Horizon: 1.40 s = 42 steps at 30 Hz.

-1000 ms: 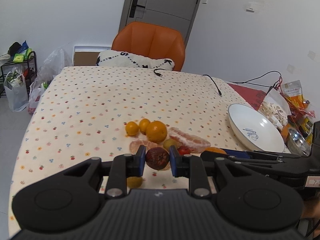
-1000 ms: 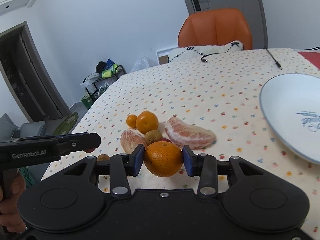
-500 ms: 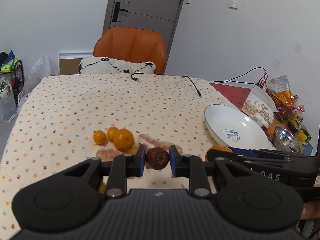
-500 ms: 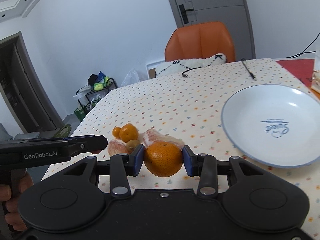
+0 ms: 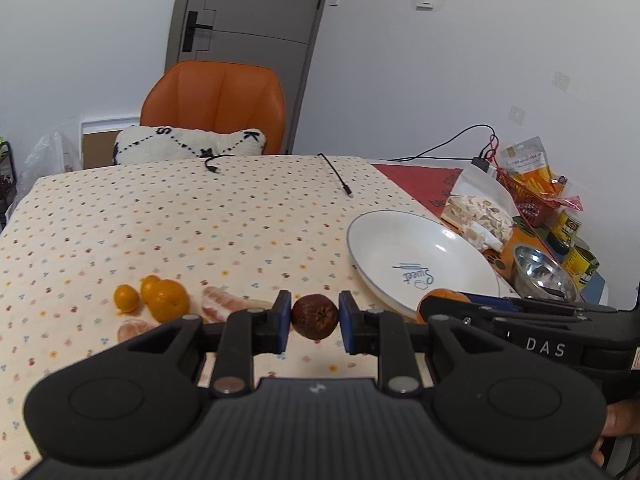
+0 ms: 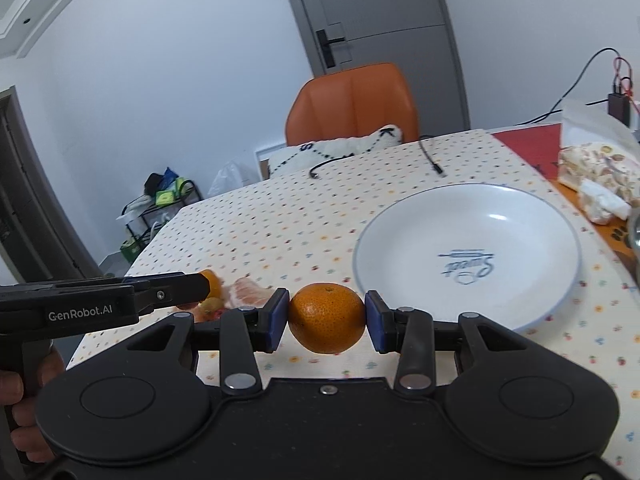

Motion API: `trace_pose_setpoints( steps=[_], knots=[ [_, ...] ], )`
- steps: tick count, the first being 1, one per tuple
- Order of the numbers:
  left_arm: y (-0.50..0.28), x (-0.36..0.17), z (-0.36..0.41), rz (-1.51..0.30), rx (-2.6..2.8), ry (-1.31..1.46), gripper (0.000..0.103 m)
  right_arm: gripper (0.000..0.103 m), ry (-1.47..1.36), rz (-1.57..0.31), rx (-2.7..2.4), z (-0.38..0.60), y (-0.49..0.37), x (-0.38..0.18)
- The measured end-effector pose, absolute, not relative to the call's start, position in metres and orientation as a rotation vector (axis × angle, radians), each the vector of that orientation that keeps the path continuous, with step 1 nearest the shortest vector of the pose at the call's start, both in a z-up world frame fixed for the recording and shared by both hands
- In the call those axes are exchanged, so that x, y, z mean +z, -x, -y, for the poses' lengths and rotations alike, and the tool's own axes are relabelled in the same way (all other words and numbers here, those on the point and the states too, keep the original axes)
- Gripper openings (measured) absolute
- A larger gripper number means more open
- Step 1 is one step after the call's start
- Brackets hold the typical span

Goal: Organize fruits
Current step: 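Carry the plum in the left tool while the right tool carries the orange over the white plate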

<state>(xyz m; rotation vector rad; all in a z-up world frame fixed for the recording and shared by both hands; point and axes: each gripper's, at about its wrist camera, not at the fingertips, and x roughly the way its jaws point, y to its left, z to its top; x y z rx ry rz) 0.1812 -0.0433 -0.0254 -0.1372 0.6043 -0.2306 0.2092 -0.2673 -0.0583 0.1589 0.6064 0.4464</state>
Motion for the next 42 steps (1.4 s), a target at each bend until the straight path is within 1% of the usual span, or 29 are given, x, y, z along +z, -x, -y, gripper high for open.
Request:
trace_pose_setpoints(
  steps=[24, 42],
  knots=[
    [-0.225, -0.041, 0.105, -0.638, -0.317, 0.088, 0.023, 0.039, -0.208, -0.596, 0.290, 0.330, -0.226, -0.073],
    [-0.263, -0.060, 0.144, -0.680, -0.346, 0.064, 0.023, 0.039, -0.229, -0.601, 0.250, 0.353, -0.243, -0.083]
  ],
)
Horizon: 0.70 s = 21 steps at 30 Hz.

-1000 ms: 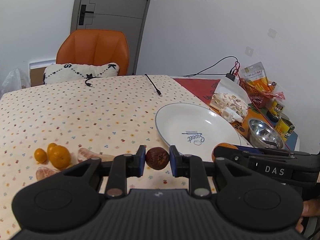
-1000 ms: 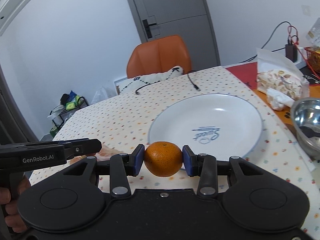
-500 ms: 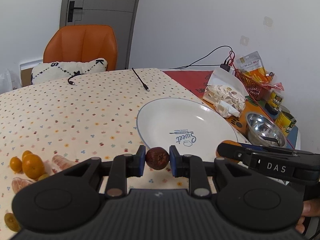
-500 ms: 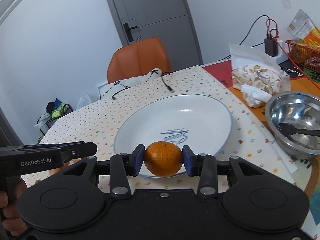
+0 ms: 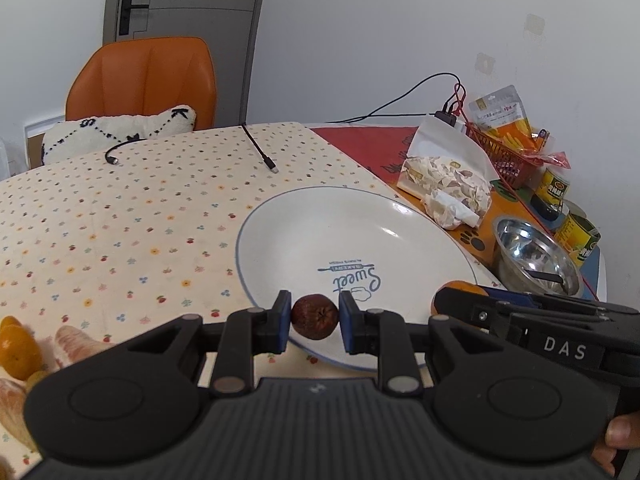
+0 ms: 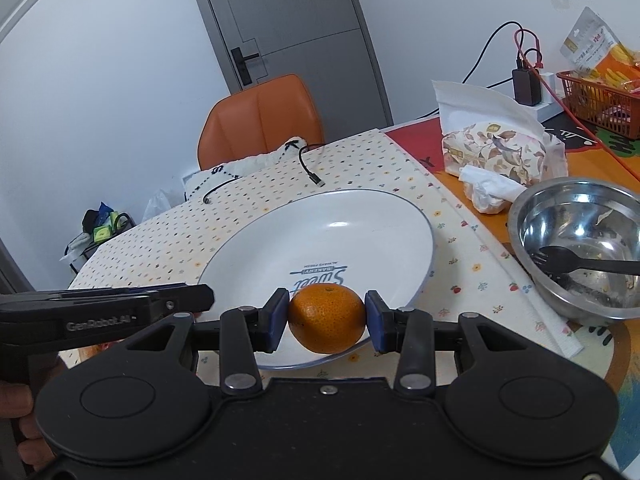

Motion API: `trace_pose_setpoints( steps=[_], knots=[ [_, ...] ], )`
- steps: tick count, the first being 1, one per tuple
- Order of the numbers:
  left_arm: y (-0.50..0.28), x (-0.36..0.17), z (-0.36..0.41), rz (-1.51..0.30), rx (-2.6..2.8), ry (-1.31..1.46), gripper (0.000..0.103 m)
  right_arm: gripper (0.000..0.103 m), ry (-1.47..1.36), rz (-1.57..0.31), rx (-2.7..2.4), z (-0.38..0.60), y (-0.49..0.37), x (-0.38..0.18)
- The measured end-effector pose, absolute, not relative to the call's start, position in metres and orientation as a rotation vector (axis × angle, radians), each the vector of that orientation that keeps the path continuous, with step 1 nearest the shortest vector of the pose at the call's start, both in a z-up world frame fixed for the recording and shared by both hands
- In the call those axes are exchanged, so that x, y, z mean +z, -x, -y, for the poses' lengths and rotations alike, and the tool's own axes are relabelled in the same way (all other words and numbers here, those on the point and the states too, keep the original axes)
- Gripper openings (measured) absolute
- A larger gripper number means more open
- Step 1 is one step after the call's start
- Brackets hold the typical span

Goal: Organize fruits
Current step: 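Carry the plum in the left tool while the right tool carries the orange over the white plate, then open the left tool dropping the plum while the right tool releases the orange onto the plate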

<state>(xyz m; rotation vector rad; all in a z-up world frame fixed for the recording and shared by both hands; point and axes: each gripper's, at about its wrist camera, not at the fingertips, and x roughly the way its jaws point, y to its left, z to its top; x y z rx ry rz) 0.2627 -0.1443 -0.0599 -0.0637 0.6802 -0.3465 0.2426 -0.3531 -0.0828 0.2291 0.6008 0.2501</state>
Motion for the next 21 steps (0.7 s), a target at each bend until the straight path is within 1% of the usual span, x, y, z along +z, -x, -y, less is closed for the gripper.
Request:
trace_pose_setpoints(
  steps=[11, 15, 21],
  knots=[
    [-0.283, -0.075, 0.155, -0.718, -0.342, 0.072, 0.024, 0.039, -0.224, -0.604, 0.248, 0.356, -0.248, -0.085],
    [-0.283, -0.073, 0.153, -0.713, -0.333, 0.076, 0.027, 0.039, -0.223, -0.609, 0.243, 0.355, -0.251, -0.087],
    [-0.277, -0.066, 0.143, -0.705, -0.316, 0.080, 0.028, 0.039, -0.222, -0.616, 0.232, 0.353, -0.255, -0.089]
  ],
)
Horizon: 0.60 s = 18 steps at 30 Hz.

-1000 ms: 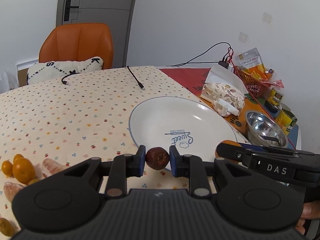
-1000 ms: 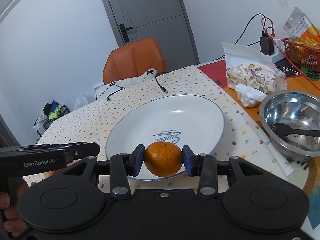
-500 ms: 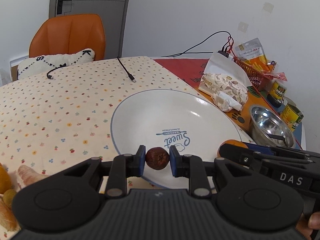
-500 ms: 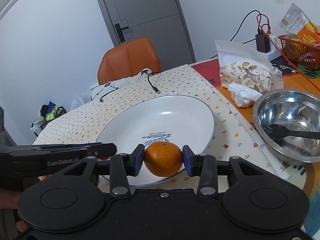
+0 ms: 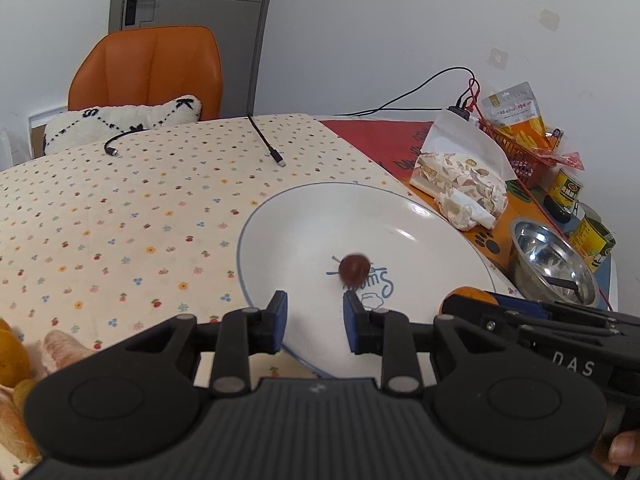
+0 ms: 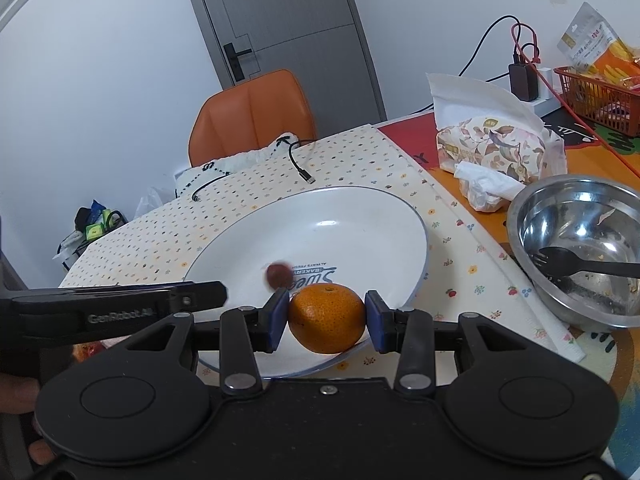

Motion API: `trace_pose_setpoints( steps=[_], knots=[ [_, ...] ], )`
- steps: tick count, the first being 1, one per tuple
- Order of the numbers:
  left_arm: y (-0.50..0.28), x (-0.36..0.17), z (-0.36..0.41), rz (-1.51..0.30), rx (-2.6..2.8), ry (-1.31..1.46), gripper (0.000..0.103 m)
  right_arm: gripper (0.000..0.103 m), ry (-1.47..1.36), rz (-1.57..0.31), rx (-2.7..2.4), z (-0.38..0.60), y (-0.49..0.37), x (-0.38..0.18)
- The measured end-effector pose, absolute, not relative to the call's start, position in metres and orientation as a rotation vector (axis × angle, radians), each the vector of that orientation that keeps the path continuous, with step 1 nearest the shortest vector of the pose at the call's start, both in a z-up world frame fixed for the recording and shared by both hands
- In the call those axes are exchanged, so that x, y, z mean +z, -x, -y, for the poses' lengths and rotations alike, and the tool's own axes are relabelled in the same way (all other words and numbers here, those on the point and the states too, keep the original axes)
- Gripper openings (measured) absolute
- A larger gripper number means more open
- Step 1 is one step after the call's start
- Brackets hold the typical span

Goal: Organize fruits
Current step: 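Open the left tool dropping the plum while the right tool releases the orange onto the plate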

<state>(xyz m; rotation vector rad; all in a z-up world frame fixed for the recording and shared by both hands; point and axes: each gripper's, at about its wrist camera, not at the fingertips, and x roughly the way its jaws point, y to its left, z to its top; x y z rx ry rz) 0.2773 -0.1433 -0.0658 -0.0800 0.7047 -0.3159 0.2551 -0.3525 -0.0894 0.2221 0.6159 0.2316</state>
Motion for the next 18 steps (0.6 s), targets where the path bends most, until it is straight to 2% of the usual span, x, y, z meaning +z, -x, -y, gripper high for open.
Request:
trace_pose_setpoints(
  steps=[2, 9, 14, 18],
  knots=[
    [-0.274, -0.063, 0.139, -0.698, -0.317, 0.090, 0.029, 0.040, -0.218, -0.617, 0.228, 0.351, -0.256, -0.089],
    [-0.259, -0.051, 0.120, -0.672, -0.283, 0.108, 0.050, 0.053, -0.211, -0.598, 0.241, 0.342, -0.251, -0.084],
    [-0.245, -0.040, 0.106, -0.639, -0.264, 0.113, 0.059, 0.056, -0.207, -0.590, 0.253, 0.334, -0.244, -0.078],
    [-0.234, -0.033, 0.095, -0.613, -0.244, 0.113, 0.071, 0.061, -0.206, -0.588, 0.263, 0.328, -0.240, -0.077]
  ],
)
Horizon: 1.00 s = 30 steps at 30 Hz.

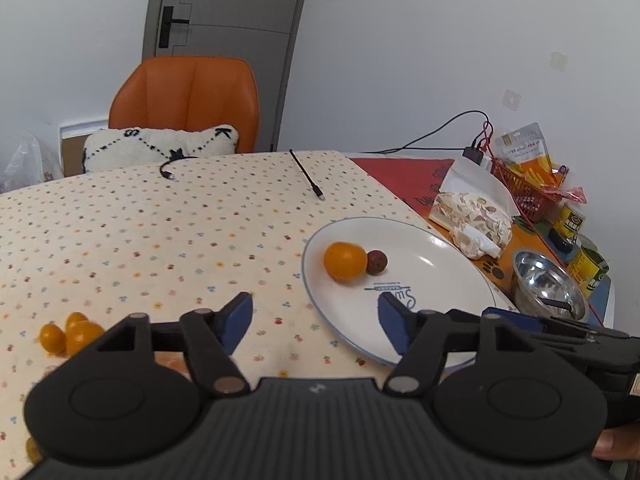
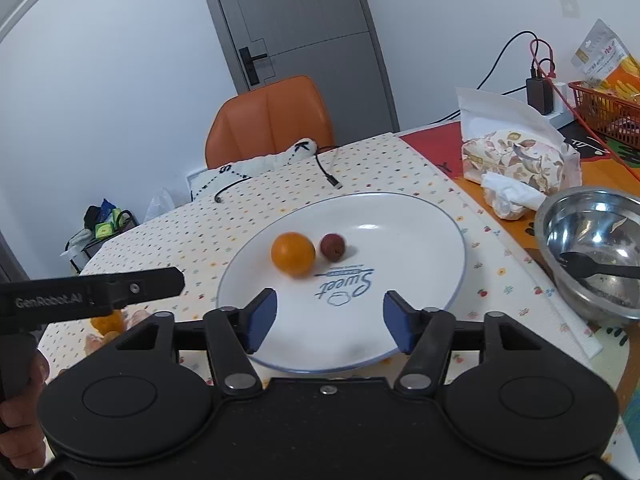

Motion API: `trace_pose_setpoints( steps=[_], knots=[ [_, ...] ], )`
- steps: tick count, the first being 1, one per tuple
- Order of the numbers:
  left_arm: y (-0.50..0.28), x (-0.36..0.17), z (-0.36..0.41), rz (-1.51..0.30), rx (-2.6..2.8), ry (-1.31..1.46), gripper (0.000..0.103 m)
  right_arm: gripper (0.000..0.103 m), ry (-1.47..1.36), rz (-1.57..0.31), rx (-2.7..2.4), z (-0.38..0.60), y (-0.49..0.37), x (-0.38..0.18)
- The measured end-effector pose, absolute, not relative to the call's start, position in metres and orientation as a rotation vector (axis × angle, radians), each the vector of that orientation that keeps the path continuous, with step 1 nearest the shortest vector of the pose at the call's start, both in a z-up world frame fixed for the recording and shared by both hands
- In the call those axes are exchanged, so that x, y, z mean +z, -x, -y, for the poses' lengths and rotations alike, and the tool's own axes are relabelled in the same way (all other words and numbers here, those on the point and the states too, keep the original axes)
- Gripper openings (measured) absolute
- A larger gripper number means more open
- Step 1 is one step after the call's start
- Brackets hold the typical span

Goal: Organize fruits
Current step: 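Open the left tool dropping the plum while the right tool releases the orange onto the plate, then move both open tools back over the remaining fruit pile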

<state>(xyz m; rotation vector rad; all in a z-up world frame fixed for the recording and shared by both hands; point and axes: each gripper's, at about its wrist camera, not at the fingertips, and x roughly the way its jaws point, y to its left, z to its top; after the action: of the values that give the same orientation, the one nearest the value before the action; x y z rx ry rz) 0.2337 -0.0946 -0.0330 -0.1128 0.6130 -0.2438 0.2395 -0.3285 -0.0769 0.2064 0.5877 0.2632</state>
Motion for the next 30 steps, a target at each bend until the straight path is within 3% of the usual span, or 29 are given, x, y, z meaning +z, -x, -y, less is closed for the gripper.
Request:
trace_pose_setpoints(
  steps=[3, 7, 12, 19, 30],
  knots=[
    [-0.226, -0.029, 0.087, -0.596, -0.226, 0.109, 0.076, 0.067, -0.207, -0.583, 0.275, 0.324, -0.235, -0.075],
    [-0.215, -0.024, 0.072, -0.581, -0.208, 0.139, 0.080, 0.087, -0.210, -0.568, 0.292, 0.317, -0.228, -0.071],
    [-0.202, -0.018, 0.052, -0.564, -0.171, 0.178, 0.087, 0.103, -0.223, -0.539, 0.320, 0.311, -0.221, -0.064],
    [-0.184, -0.010, 0.031, -0.527, -0.108, 0.170, 0.093, 0.103, -0.218, -0.520, 0.324, 0.300, -0.215, -0.057],
    [-0.161, -0.005, 0.000, -0.503, -0.051, 0.162, 0.093, 0.103, -0.205, -0.514, 0.374, 0.276, -0.209, -0.052]
  ],
)
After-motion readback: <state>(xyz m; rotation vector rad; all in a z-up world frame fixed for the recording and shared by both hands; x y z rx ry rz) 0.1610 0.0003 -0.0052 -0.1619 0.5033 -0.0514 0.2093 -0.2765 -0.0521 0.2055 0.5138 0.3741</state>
